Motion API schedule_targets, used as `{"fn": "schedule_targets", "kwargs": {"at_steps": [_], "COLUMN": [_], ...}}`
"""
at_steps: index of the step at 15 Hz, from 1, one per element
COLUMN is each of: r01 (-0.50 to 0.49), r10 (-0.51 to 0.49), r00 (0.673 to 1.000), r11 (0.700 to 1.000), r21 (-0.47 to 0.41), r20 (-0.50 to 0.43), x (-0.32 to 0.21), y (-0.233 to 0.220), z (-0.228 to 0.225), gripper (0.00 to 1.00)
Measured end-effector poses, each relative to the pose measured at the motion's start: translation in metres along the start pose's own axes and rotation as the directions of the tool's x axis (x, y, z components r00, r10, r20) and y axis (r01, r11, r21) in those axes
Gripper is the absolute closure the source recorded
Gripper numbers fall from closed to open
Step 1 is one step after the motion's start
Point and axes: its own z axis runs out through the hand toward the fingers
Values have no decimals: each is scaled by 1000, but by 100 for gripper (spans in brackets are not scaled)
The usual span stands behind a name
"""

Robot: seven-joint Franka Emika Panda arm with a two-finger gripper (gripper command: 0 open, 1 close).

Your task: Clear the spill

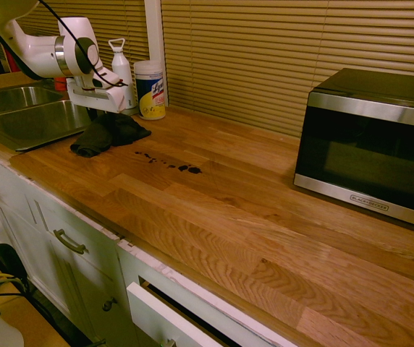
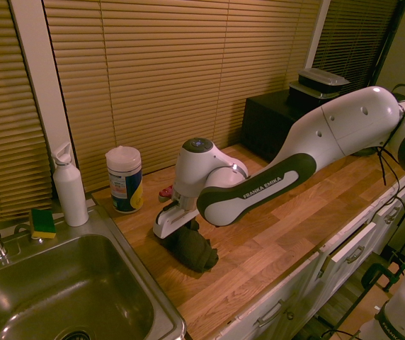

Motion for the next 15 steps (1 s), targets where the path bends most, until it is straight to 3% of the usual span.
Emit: {"fn": "schedule_targets", "kwargs": {"at_steps": [6,15], "r01": [-59,-152], "r10": [59,151], "r00": [998,987], "r11": [998,988], "r21": [9,-19], "r20": [-1,-48], "x": [28,94], "y": [23,95], "z": [-1,-2], "gripper": [100,100]}}
